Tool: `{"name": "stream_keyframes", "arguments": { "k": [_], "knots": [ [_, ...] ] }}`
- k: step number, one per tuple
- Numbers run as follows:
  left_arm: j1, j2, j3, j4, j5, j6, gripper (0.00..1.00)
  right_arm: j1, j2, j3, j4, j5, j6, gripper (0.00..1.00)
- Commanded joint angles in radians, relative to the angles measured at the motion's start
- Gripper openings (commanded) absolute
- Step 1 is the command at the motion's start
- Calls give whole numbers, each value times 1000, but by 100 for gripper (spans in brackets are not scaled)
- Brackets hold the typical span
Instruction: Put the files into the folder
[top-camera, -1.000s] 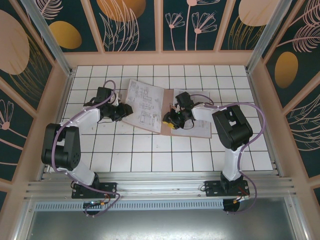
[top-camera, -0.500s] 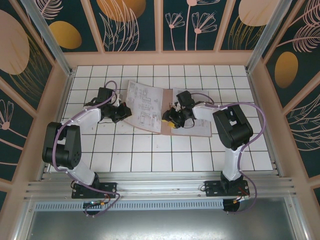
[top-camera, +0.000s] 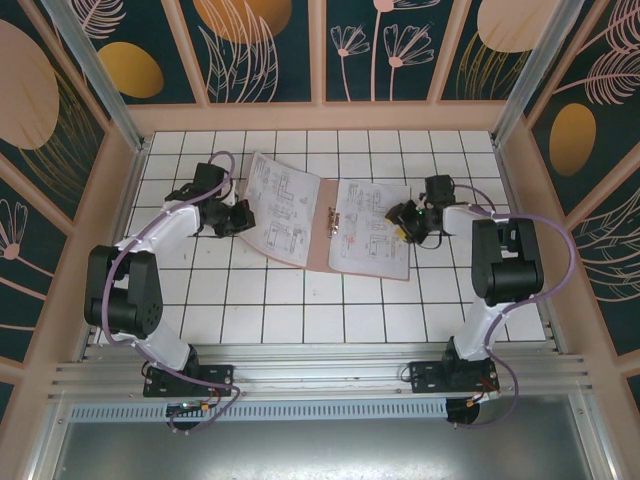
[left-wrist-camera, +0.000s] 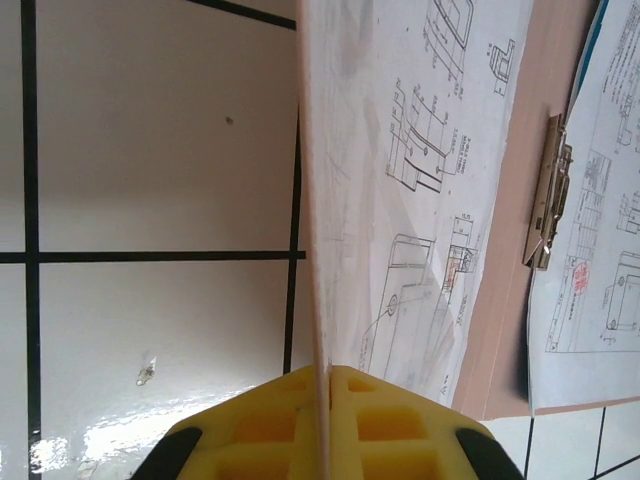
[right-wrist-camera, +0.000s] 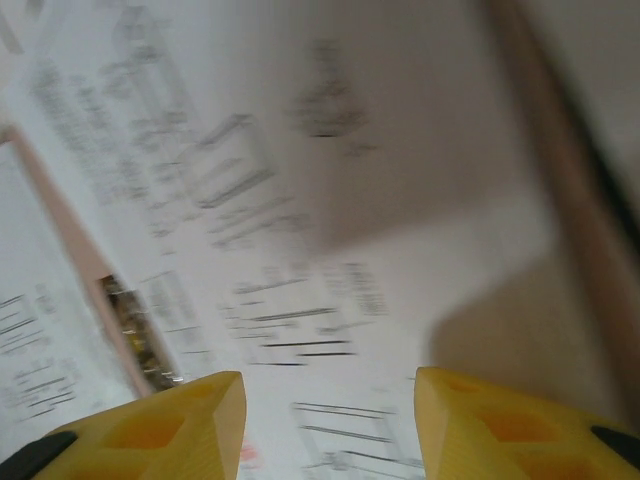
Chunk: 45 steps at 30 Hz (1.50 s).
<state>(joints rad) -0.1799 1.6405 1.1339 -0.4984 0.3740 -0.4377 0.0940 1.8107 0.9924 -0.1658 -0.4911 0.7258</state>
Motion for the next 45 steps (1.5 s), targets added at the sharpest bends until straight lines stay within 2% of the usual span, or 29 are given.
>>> {"name": "stream_keyframes", "arguments": {
  "k": [1, 8, 11, 18, 23, 26, 29, 35, 39, 45],
  "knots": [
    [1, -33, 35, -54, -49, 20, 0, -14, -36, -52, -45, 49, -29, 48],
    [-5, -63, 71, -55, -25, -22, 0, -17, 6, -111, 1, 38, -30, 48],
    [-36, -70, 109, -59, -8, -26, 0, -11, 34, -106, -8, 34, -36, 48],
    [-214, -61, 261, -132, -72, -19, 0, -1, 54, -103, -8, 21, -34, 48],
    [-331, -28, 331, -108, -63, -114, 0, 3, 68, -91, -15, 14, -34, 48],
    [-393, 7, 367, -39, -21, -189, 0, 7, 81, -80, -25, 13, -37, 48],
    [-460, 65, 397, 54, 42, -264, 8, 11, 91, -67, -32, 14, -37, 48],
    [-587, 271, 481, 186, 121, -352, 33, 13, 96, -41, -38, 16, -35, 47],
    [-632, 384, 535, 233, 139, -381, 56, 11, 58, 15, -102, 73, -48, 48],
    [-640, 434, 537, 359, 185, -473, 59, 4, -135, 108, -296, 377, 12, 50]
  ]
}}
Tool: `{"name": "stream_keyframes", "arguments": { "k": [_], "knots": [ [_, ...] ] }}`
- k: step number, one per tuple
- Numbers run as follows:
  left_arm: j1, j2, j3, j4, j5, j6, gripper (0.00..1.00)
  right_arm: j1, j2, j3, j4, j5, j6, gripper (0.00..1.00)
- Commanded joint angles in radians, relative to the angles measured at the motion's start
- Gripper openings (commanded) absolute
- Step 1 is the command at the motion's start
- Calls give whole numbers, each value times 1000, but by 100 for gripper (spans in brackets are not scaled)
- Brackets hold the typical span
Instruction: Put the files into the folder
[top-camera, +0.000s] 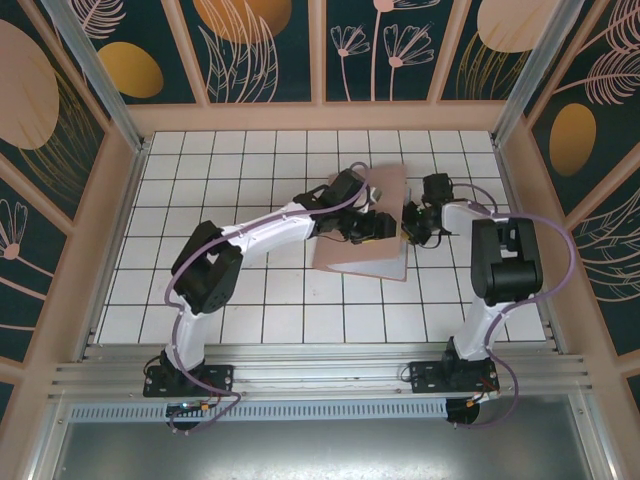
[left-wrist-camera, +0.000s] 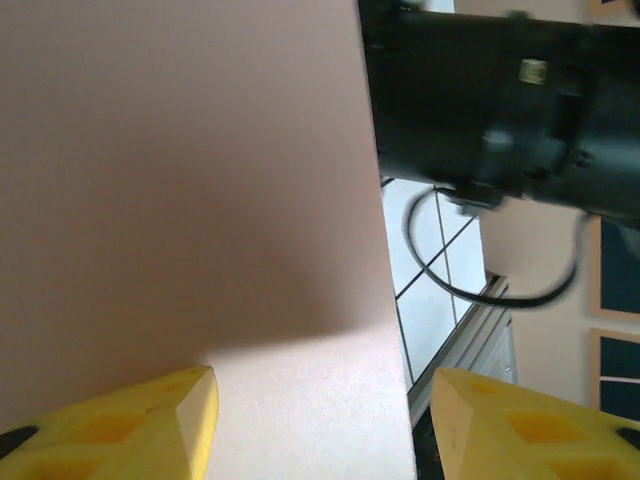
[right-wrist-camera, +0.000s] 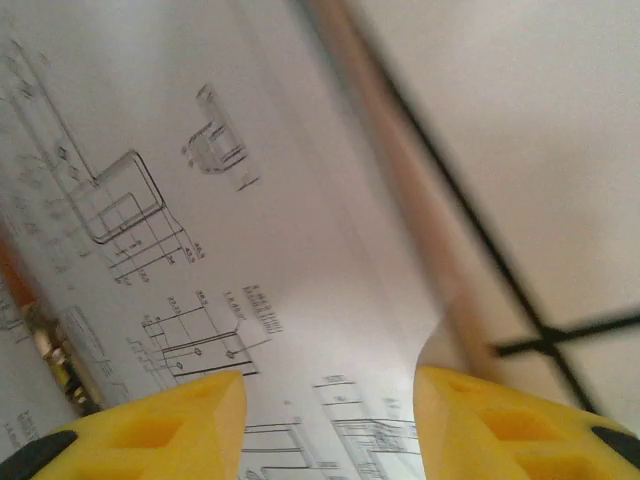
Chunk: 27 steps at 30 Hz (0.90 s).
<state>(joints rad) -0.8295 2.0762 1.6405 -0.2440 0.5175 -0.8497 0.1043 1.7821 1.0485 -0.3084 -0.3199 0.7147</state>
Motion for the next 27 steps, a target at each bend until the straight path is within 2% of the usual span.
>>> {"name": "stream_keyframes", "arguments": {
  "k": [1, 6, 8, 9, 10, 11, 12, 13, 15, 18, 22, 24, 27],
  "knots": [
    [10, 1, 31, 117, 46, -69, 59, -12, -140, 60, -175, 242, 42, 50],
    [9, -9, 25, 121, 35, -79, 59, -18, -244, 70, -199, 313, 71, 51],
    [12, -32, 26, 103, 2, -68, 63, -18, -266, 67, -194, 324, 68, 54],
    [16, -43, 25, 93, -16, -66, 67, -17, -277, 64, -188, 329, 64, 63],
    [23, -62, 20, 84, -41, -68, 72, -18, -291, 57, -177, 331, 58, 84],
    [34, -84, 10, 78, -64, -70, 79, -17, -308, 49, -158, 329, 48, 99],
    [45, -106, 2, 63, -96, -70, 89, -19, -326, 41, -142, 330, 42, 99],
    [60, -136, -4, 33, -145, -66, 99, -18, -352, 27, -117, 331, 31, 99],
    [93, -200, -28, -27, -237, -48, 99, -18, -415, -5, -52, 331, -10, 99],
    [140, -324, -111, -58, -379, 7, 99, -9, -509, -58, 41, 396, -90, 99],
    [149, -498, -220, -141, -717, 131, 99, -19, -585, -145, 139, 567, -136, 99],
    [148, -551, -271, -184, -879, 163, 99, -36, -621, -264, 323, 582, -211, 99],
    [150, -621, -358, -234, -1114, 164, 99, -31, -695, -526, 787, 639, -360, 99]
  ]
}}
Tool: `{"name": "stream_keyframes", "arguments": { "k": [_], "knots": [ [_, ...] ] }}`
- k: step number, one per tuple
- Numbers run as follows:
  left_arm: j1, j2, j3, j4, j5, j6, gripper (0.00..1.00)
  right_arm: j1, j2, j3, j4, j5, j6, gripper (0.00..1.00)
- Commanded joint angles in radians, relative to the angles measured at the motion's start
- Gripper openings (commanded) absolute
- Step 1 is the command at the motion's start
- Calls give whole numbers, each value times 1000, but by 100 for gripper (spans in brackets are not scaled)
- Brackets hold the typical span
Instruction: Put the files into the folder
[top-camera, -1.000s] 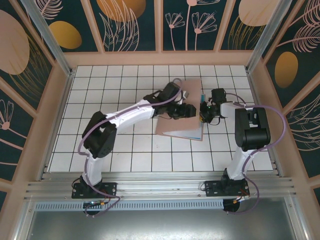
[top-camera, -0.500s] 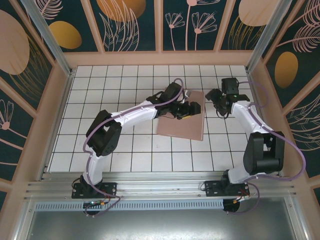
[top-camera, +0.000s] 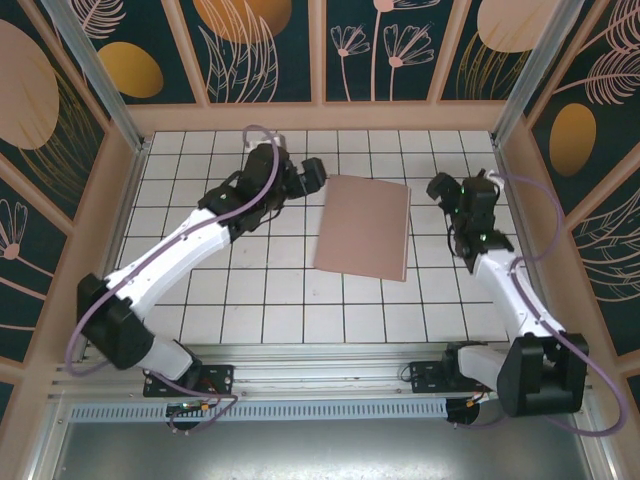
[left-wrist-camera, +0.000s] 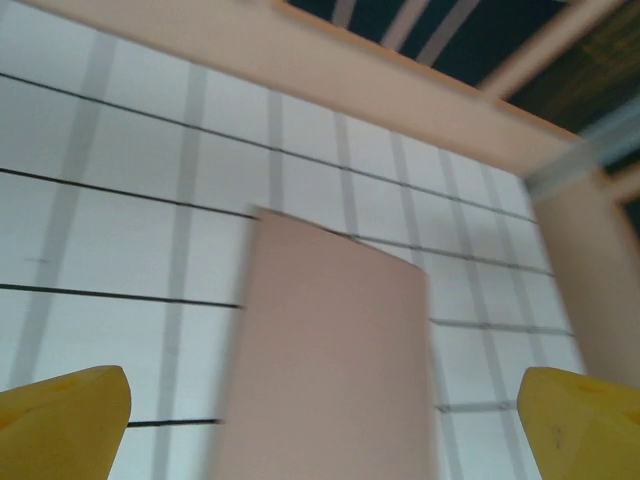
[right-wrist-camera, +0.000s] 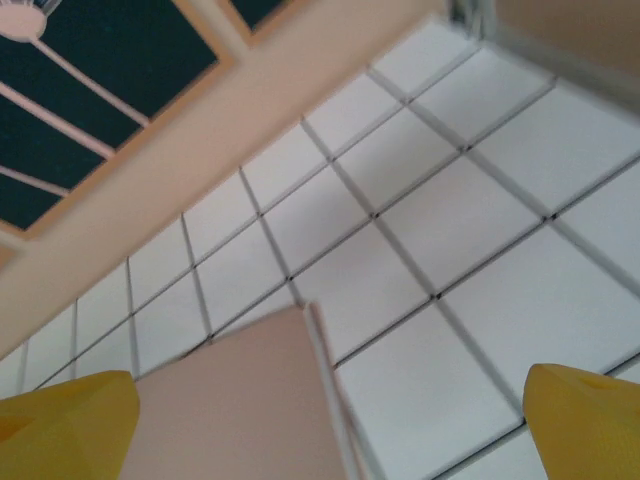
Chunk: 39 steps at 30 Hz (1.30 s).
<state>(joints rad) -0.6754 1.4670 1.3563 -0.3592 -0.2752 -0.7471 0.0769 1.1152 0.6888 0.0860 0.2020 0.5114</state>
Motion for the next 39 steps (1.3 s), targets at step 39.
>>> {"name": "stream_keyframes", "arguments": {
  "k": [39],
  "knots": [
    [551, -110, -955, 1062, -251, 545, 99, -89, 449, -504, 1303, -32, -457, 99]
  ]
}}
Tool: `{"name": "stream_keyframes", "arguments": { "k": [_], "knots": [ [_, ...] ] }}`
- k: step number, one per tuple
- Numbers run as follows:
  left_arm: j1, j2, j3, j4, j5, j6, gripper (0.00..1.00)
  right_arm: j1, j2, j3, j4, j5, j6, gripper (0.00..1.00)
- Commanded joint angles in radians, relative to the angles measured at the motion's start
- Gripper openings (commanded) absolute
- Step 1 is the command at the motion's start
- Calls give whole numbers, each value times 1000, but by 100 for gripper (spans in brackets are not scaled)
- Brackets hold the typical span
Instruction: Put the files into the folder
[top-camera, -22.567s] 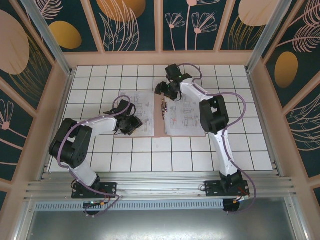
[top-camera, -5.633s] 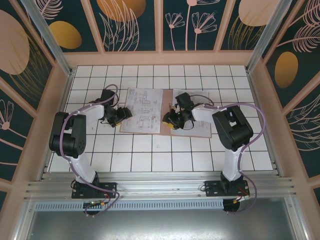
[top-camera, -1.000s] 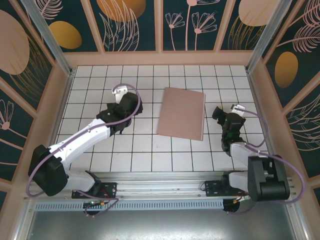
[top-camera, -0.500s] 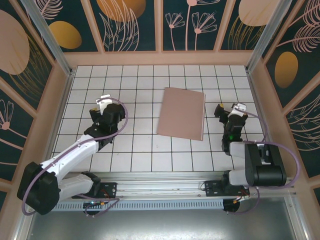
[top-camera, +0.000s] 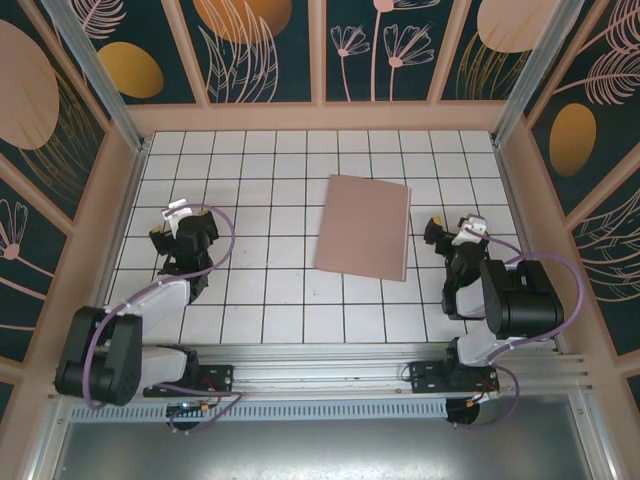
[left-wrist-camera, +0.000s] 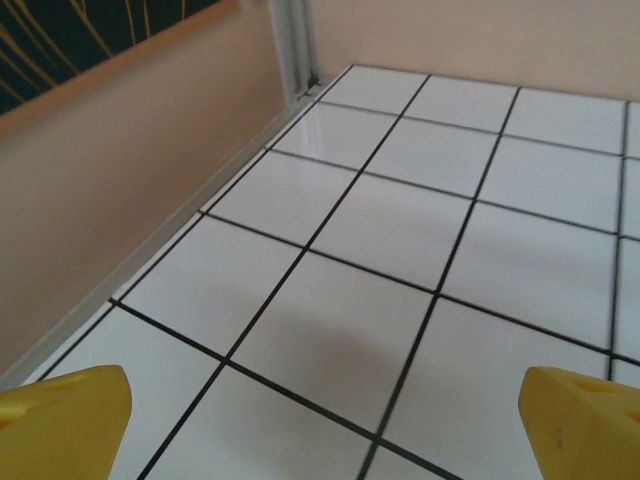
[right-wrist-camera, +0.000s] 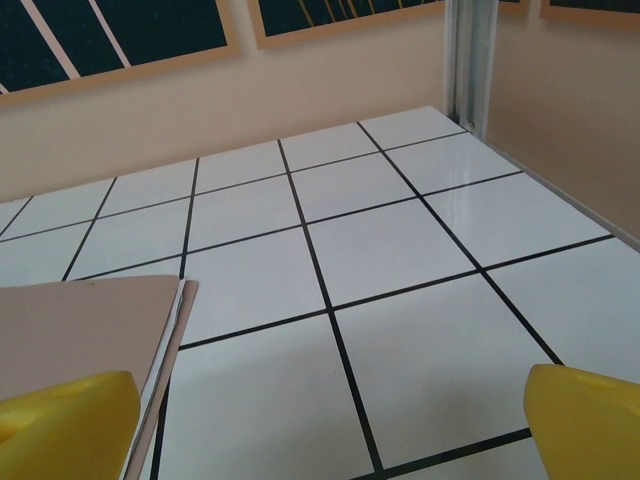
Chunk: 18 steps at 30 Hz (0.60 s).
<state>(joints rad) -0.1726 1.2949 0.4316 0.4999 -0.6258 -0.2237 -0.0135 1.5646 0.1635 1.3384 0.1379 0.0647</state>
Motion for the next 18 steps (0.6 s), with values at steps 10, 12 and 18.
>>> {"name": "stream_keyframes", "arguments": {
  "k": [10, 12, 18],
  "knots": [
    [119, 212, -64, 543, 270, 119, 99, 4, 0, 22, 49, 29, -11, 99],
    [124, 198, -87, 566, 290, 120, 99, 3, -1, 23, 51, 29, -10, 99],
    [123, 216, -330, 1014, 273, 113, 99, 3, 0, 21, 53, 31, -11, 99]
  ]
}}
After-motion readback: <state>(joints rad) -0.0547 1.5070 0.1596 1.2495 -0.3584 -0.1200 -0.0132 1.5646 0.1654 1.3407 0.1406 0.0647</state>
